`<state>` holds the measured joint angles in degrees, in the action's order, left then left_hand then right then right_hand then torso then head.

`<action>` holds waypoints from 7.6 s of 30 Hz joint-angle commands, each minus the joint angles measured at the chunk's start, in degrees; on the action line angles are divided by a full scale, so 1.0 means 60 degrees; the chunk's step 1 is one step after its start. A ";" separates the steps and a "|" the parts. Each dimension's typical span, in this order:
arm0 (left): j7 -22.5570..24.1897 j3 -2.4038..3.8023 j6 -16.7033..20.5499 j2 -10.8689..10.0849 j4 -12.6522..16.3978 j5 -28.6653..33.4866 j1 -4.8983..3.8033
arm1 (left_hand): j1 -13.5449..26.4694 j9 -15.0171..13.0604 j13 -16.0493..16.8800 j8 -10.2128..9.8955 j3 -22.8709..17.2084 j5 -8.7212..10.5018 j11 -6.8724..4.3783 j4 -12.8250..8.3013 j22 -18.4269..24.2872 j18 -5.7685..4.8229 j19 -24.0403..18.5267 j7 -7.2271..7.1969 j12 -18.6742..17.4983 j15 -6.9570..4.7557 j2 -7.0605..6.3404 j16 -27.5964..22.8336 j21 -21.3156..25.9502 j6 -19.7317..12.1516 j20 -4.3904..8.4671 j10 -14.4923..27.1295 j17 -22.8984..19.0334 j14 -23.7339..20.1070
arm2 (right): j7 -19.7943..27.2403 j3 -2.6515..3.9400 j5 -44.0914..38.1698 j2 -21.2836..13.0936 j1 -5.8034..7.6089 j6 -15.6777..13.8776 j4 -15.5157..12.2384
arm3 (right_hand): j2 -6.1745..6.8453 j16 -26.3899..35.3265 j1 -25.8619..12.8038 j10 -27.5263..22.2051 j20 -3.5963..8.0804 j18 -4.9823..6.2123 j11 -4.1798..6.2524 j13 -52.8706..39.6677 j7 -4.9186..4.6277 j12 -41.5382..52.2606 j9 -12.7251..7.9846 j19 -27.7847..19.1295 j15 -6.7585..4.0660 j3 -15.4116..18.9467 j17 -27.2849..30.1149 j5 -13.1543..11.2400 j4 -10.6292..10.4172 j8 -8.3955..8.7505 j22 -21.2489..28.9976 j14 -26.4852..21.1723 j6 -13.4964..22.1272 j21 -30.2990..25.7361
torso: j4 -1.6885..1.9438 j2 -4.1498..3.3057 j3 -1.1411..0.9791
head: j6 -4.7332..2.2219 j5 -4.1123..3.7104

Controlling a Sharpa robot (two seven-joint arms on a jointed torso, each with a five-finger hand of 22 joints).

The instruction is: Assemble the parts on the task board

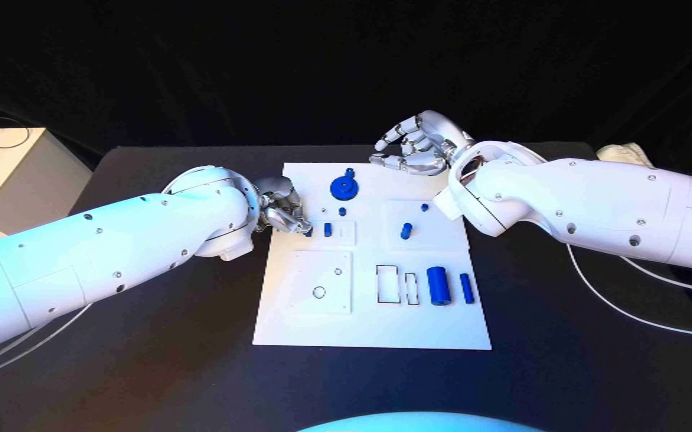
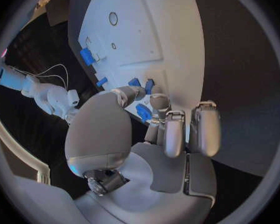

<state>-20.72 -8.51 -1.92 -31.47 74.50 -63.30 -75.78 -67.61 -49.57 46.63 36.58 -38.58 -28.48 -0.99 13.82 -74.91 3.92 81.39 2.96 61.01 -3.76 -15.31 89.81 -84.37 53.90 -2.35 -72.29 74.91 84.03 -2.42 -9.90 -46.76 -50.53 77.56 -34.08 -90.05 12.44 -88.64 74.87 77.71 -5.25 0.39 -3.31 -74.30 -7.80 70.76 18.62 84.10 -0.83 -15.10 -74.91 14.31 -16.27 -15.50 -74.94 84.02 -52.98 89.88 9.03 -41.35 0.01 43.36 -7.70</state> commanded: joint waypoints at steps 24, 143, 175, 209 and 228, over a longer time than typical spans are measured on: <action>-0.0030 -0.0015 -0.0166 0.0118 -0.0080 -0.0046 0.0047 | 0.0034 0.0008 -0.0036 0.0022 -0.1972 -0.0010 -0.0047 -0.2031 -0.0608 -0.0178 0.0004 0.0006 -0.0020 -0.0075 0.0106 0.0032 -0.0046 0.0056 0.0007 -0.0032 0.2516 0.0995 | 0.0108 0.0001 -0.0041 -0.0016 -0.0004 0.0129 -0.0038 | -0.0050 0.0065 -0.0075 -0.0062 0.0041 -0.0065 0.0027 0.0014 -0.0020 -0.0064 0.0027 0.0983 -0.0024 0.0056 -0.2033 0.0057 -0.0005 -0.0074 -0.2510 0.0871 0.0066 0.0021 | -0.0010 -0.0010 -0.0007 | 0.0016 -0.0017; 0.3525 -0.0027 0.2897 0.0528 -0.0316 -0.2252 0.0263 | -0.3014 0.3736 -0.5385 -0.2110 0.2696 0.2300 0.1345 0.0373 0.5839 0.1101 -0.4863 0.0891 -0.4489 0.1179 0.0092 -0.4775 0.5667 -0.1739 -0.1127 0.4524 -0.5095 -0.4230 | 0.0583 0.0001 0.0067 -0.0028 -0.0003 -0.0301 0.0168 | 0.0143 0.0903 0.0322 -0.2512 0.0054 0.0186 -0.0006 0.5826 -0.0057 -0.6554 0.0295 0.0561 -0.0020 -0.0696 -0.1006 0.0024 0.0032 -0.0287 -0.2055 0.0589 0.0219 -0.1178 | -0.0010 -0.0009 -0.0013 | -0.0213 -0.0186; 0.2977 -0.0225 0.1852 0.1675 -0.1444 -0.3170 0.0272 | -0.3347 0.4287 -0.5891 -0.2595 0.2439 0.2265 0.1293 0.0317 0.4517 0.0955 -0.4261 0.0771 -0.4698 0.1130 0.0196 -0.2729 0.4325 -0.0857 -0.1116 0.3941 -0.4046 -0.3155 | 0.0593 0.0002 0.0071 0.0038 -0.0003 -0.0305 0.0092 | 0.0216 0.0919 0.0212 -0.2483 0.0023 0.0188 -0.0057 0.6447 -0.0095 -0.7151 0.0315 0.0563 0.0018 -0.0859 -0.1006 0.0025 0.0025 -0.0289 -0.2058 0.0592 0.0227 -0.1199 | -0.0010 -0.0009 -0.0011 | -0.0151 -0.0251; 0.3176 -0.0231 0.1803 0.1979 -0.1888 -0.2977 0.0382 | -0.3554 0.4383 -0.6085 -0.2775 0.1950 0.2298 0.1244 0.0025 0.3711 0.0857 -0.3997 0.0818 -0.4883 0.1099 0.0337 -0.2130 0.3584 -0.0571 -0.1108 0.3548 -0.3744 -0.2826 | 0.0523 0.0002 0.0064 0.0059 0.0001 -0.0198 0.0059 | 0.0213 0.0919 0.0158 -0.2445 0.0018 0.0190 -0.0061 0.6508 -0.0097 -0.7194 0.0319 0.0561 0.0023 -0.0860 -0.1008 0.0023 0.0006 -0.0294 -0.2056 0.0594 0.0219 -0.1208 | -0.0001 0.0000 -0.0002 | -0.0068 -0.0344; 0.3555 -0.0240 0.2318 0.2019 -0.1881 -0.2803 0.0424 | -0.3483 0.4276 -0.6314 -0.2969 0.1263 0.2342 0.0996 -0.0718 0.2873 0.0751 -0.3737 0.0803 -0.5559 0.0868 0.0456 -0.1563 0.2814 0.0110 -0.0878 0.2532 -0.3253 -0.2152 | 0.0498 0.0002 0.0055 0.0064 0.0002 -0.0157 0.0051 | 0.0210 0.0926 0.0122 -0.2416 0.0016 0.0188 -0.0060 0.6541 -0.0094 -0.7215 0.0323 0.0564 0.0023 -0.0858 -0.1001 0.0018 -0.0003 -0.0299 -0.2060 0.0592 0.0211 -0.1201 | 0.0002 0.0011 -0.0007 | -0.0059 -0.0350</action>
<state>-0.61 -9.96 10.65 -19.51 63.17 -80.78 -73.25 -89.07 -23.87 8.78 18.94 -30.95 -14.62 5.01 9.61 -57.57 8.81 58.47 7.77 27.83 1.32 -12.80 80.10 -67.31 54.19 -7.68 -56.86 55.40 70.76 0.23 -9.90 -46.14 -50.18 77.58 -35.82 -89.64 13.45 -83.32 76.03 63.15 -5.04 0.39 -3.49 -35.10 -8.12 27.81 20.48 83.89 -0.83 -20.01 -74.91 14.53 -16.11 -17.05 -74.95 84.02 -51.65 82.95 9.06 -41.32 -0.01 43.08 -9.81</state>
